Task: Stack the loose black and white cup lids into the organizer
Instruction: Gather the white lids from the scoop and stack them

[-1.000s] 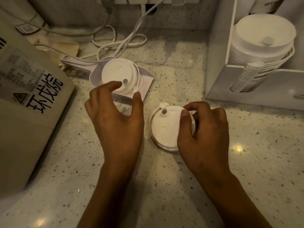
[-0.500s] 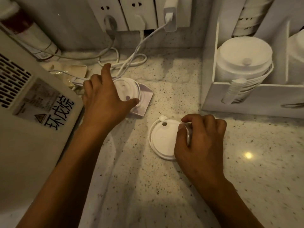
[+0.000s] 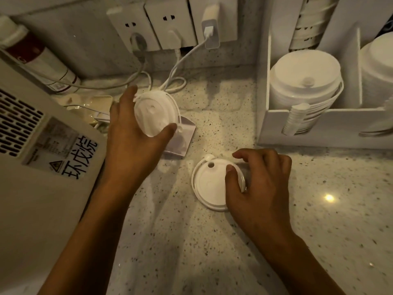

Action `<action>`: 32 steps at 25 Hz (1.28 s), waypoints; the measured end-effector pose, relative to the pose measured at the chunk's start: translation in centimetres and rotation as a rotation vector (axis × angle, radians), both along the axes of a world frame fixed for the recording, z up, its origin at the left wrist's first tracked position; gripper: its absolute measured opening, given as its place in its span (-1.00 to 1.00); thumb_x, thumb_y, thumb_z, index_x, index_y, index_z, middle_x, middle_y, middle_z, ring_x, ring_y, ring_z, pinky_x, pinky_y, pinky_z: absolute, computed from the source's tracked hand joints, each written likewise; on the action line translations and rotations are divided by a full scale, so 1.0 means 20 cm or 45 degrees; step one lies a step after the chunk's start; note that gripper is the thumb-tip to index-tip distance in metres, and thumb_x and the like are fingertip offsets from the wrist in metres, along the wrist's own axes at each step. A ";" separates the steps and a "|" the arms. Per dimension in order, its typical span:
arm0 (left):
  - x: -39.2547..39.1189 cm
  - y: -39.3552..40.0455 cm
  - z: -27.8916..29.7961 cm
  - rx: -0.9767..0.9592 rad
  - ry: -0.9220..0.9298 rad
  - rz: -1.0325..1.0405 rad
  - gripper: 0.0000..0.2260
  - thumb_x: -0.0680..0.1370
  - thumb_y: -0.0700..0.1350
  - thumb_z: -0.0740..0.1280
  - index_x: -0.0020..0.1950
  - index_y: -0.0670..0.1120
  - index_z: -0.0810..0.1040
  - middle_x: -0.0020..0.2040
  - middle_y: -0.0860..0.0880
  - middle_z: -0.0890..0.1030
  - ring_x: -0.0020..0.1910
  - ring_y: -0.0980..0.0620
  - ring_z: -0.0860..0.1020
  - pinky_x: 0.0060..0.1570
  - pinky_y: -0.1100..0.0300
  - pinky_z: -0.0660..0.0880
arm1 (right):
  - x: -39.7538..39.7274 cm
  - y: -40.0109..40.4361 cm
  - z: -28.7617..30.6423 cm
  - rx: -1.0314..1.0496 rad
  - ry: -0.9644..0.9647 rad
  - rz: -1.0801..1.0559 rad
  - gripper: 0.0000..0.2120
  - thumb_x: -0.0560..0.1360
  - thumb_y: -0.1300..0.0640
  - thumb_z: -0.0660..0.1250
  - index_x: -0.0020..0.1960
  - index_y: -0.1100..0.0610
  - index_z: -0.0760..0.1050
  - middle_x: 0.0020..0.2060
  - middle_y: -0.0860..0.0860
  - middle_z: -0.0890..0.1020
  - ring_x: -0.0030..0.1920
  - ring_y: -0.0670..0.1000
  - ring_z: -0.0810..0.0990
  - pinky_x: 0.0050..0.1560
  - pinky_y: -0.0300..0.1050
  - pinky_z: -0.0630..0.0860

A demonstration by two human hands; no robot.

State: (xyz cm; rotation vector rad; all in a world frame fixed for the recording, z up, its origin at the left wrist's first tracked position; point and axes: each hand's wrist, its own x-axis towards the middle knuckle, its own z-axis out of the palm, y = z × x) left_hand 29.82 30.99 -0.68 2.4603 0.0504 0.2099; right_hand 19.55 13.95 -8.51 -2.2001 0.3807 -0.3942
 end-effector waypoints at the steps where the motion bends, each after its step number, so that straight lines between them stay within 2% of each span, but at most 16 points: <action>1: -0.05 -0.02 0.01 -0.043 -0.016 -0.024 -0.19 0.40 0.09 0.53 0.53 0.22 0.17 0.51 0.00 0.30 0.40 -0.05 0.40 0.28 -0.04 0.45 | 0.00 0.00 0.00 0.029 -0.023 0.002 -0.66 0.46 -0.09 0.25 0.18 0.00 0.50 0.11 -0.06 0.46 0.19 -0.14 0.22 0.07 -0.35 0.24; 3: -0.16 -0.08 0.00 -0.125 0.007 -0.069 -0.28 0.40 0.10 0.51 0.48 0.29 0.26 0.45 0.05 0.30 0.36 -0.04 0.43 0.29 -0.04 0.49 | -0.01 -0.01 0.01 0.076 -0.069 -0.010 -0.65 0.46 -0.13 0.23 0.18 -0.02 0.50 0.12 -0.08 0.46 0.22 -0.14 0.24 0.07 -0.45 0.25; 6: -0.27 -0.14 -0.04 -0.264 0.028 -0.088 -0.34 0.39 0.06 0.53 0.43 0.29 0.35 0.39 0.14 0.34 0.33 0.04 0.45 0.28 -0.04 0.52 | -0.01 0.00 0.03 0.109 -0.164 0.000 -0.63 0.45 -0.15 0.23 0.15 0.01 0.53 0.10 -0.07 0.49 0.23 -0.10 0.30 0.13 -0.53 0.22; 9: -0.32 -0.16 -0.04 -0.322 -0.003 -0.102 -0.33 0.39 0.09 0.51 0.45 0.27 0.34 0.42 0.21 0.42 0.35 0.10 0.47 0.29 -0.02 0.51 | -0.02 0.01 0.04 0.081 -0.272 0.014 -0.65 0.45 -0.10 0.27 0.13 0.08 0.54 0.08 -0.02 0.54 0.21 -0.02 0.38 0.14 -0.41 0.29; 11: -0.34 -0.18 -0.02 -0.408 -0.018 -0.096 -0.31 0.39 0.10 0.51 0.47 0.27 0.32 0.41 0.20 0.47 0.34 0.13 0.50 0.28 0.06 0.53 | -0.03 0.02 0.05 0.065 -0.305 0.041 -0.62 0.44 -0.12 0.29 0.12 0.10 0.56 0.09 0.00 0.55 0.21 -0.03 0.38 0.17 -0.43 0.26; 13: -0.37 -0.23 0.00 -0.518 0.008 -0.112 -0.26 0.34 0.14 0.51 0.47 0.32 0.27 0.39 0.19 0.48 0.30 0.18 0.52 0.21 0.21 0.55 | -0.04 0.02 0.06 0.037 -0.347 0.113 -0.60 0.43 -0.14 0.33 0.10 0.13 0.59 0.10 0.03 0.56 0.21 -0.01 0.38 0.19 -0.42 0.25; 15: -0.40 -0.28 0.00 -0.586 0.044 -0.143 -0.26 0.32 0.20 0.50 0.44 0.40 0.26 0.38 0.19 0.47 0.28 0.19 0.53 0.15 0.22 0.58 | -0.04 0.03 0.06 0.021 -0.404 0.130 -0.62 0.46 -0.11 0.34 0.06 0.18 0.62 0.07 0.06 0.58 0.19 0.04 0.41 0.16 -0.31 0.34; 17: -0.42 -0.30 -0.01 -0.548 0.065 -0.123 -0.31 0.33 0.29 0.50 0.40 0.38 0.31 0.34 0.21 0.48 0.25 0.19 0.54 0.09 0.21 0.59 | -0.03 0.01 0.06 0.062 -0.441 0.083 -0.68 0.53 -0.06 0.30 0.04 0.19 0.60 0.02 0.01 0.58 0.15 0.02 0.44 0.10 -0.27 0.41; 20: -0.44 -0.29 -0.04 -0.479 0.056 -0.084 -0.55 0.47 0.32 0.34 0.31 0.20 0.48 0.18 0.19 0.60 0.15 0.21 0.59 0.00 0.26 0.59 | -0.03 -0.03 0.08 0.234 -0.452 0.044 -0.76 0.59 -0.05 0.21 0.14 0.04 0.52 0.00 -0.16 0.50 0.06 -0.05 0.54 0.03 -0.39 0.45; 22: -0.47 -0.29 -0.04 -0.490 -0.014 -0.026 -0.71 0.52 0.21 0.26 0.13 0.10 0.57 -0.01 0.23 0.64 0.04 0.27 0.60 -0.06 0.38 0.56 | -0.03 -0.06 0.08 0.356 -0.433 0.057 -0.71 0.61 -0.05 0.18 0.22 0.05 0.52 0.02 -0.07 0.59 0.04 -0.08 0.61 -0.02 -0.36 0.51; 24: -0.50 -0.29 -0.03 -0.523 -0.029 0.056 -0.72 0.48 0.21 0.24 0.01 0.07 0.58 -0.09 0.24 0.64 -0.02 0.29 0.59 -0.14 0.51 0.47 | -0.02 -0.07 0.08 0.390 -0.433 0.068 -0.66 0.62 -0.03 0.18 0.30 0.09 0.50 -0.01 0.04 0.66 -0.01 -0.09 0.65 -0.09 -0.29 0.57; 27: -0.53 -0.28 -0.08 -0.418 -0.019 0.143 -0.64 0.52 0.34 0.22 -0.01 0.09 0.55 -0.09 0.20 0.62 -0.02 0.20 0.57 -0.17 0.46 0.46 | -0.03 -0.08 0.08 0.332 -0.434 0.088 -0.66 0.61 -0.03 0.18 0.28 0.13 0.51 0.00 0.06 0.66 -0.04 -0.05 0.65 -0.14 -0.33 0.55; 30: -0.53 -0.26 -0.18 -0.250 -0.033 0.195 -0.66 0.47 0.32 0.15 -0.02 0.11 0.48 -0.05 0.19 0.55 -0.03 0.12 0.53 -0.10 0.29 0.43 | -0.02 -0.05 0.05 0.149 -0.408 0.090 -0.62 0.60 -0.09 0.20 0.22 0.14 0.56 0.07 -0.22 0.51 0.02 -0.01 0.59 -0.07 -0.35 0.51; 32: -0.52 -0.25 -0.23 -0.174 -0.042 0.204 -0.75 0.51 0.25 0.20 -0.03 0.10 0.45 -0.06 0.14 0.53 -0.04 0.07 0.52 -0.12 0.30 0.40 | -0.01 -0.04 0.02 0.026 -0.368 0.075 -0.66 0.58 -0.05 0.23 0.19 0.13 0.58 0.03 -0.25 0.46 0.07 -0.03 0.51 0.00 -0.29 0.47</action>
